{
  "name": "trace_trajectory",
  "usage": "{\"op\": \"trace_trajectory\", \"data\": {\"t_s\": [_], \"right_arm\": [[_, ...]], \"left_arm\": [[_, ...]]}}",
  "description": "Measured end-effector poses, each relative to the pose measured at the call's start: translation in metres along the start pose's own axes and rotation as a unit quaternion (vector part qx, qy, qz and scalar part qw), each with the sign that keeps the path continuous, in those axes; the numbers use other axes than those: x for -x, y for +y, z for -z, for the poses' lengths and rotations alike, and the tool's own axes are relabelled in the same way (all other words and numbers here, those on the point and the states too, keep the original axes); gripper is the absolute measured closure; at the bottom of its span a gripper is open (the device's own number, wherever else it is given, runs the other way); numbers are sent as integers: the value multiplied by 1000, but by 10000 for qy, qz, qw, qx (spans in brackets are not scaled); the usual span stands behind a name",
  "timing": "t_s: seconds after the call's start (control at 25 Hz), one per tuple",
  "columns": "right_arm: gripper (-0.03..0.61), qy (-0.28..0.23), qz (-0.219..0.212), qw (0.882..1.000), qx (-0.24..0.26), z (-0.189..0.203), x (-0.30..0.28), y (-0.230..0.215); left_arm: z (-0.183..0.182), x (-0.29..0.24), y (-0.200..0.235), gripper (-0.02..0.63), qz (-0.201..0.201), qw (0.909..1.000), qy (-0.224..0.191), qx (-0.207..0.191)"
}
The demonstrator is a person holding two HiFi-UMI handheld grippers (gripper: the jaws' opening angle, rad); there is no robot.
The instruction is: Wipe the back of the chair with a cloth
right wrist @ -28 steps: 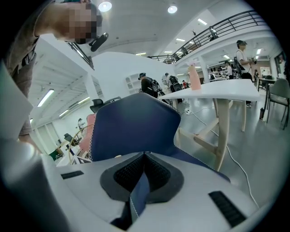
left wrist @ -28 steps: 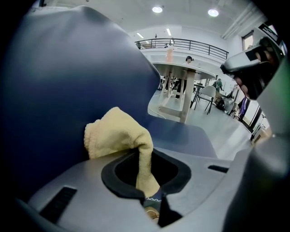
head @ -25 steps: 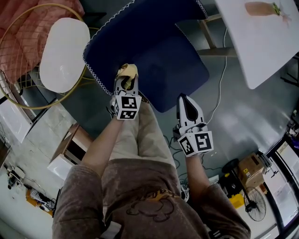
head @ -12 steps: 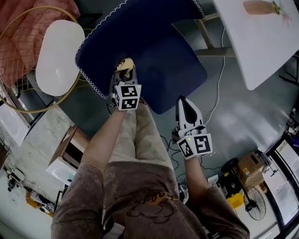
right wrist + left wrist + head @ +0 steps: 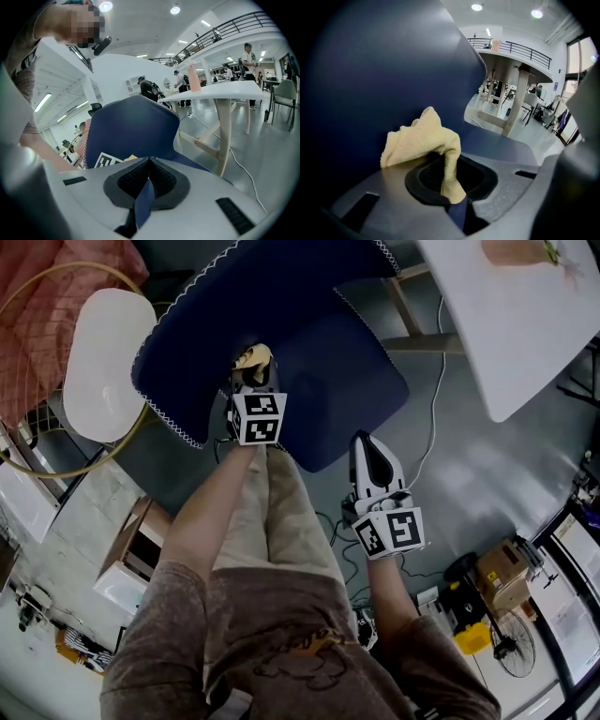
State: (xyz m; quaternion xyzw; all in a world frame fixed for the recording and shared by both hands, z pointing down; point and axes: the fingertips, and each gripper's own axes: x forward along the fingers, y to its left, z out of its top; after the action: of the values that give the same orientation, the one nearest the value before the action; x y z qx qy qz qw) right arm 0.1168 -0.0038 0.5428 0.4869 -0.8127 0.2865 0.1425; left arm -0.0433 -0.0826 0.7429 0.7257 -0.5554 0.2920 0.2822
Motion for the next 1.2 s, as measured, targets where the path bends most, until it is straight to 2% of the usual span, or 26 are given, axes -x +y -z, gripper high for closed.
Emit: {"op": "trace_trajectory", "data": {"t_s": [0.4, 0.68, 0.96, 1.2], "right_arm": [[552, 15, 41, 9999, -120, 0, -4, -6], [552, -3, 95, 9998, -189, -3, -10, -14], [552, -82, 172, 9994, -282, -9, -12, -27], [552, -154, 272, 9990, -324, -14, -9, -37]], "left_arm": [[-33, -36, -29, 561, 476, 9988, 7, -137], [-56, -62, -45, 561, 608, 9981, 74, 97], [-92, -90, -74, 561, 1005, 9939, -105, -435], [-113, -110, -95, 561, 1189, 9907, -62, -655]]}}
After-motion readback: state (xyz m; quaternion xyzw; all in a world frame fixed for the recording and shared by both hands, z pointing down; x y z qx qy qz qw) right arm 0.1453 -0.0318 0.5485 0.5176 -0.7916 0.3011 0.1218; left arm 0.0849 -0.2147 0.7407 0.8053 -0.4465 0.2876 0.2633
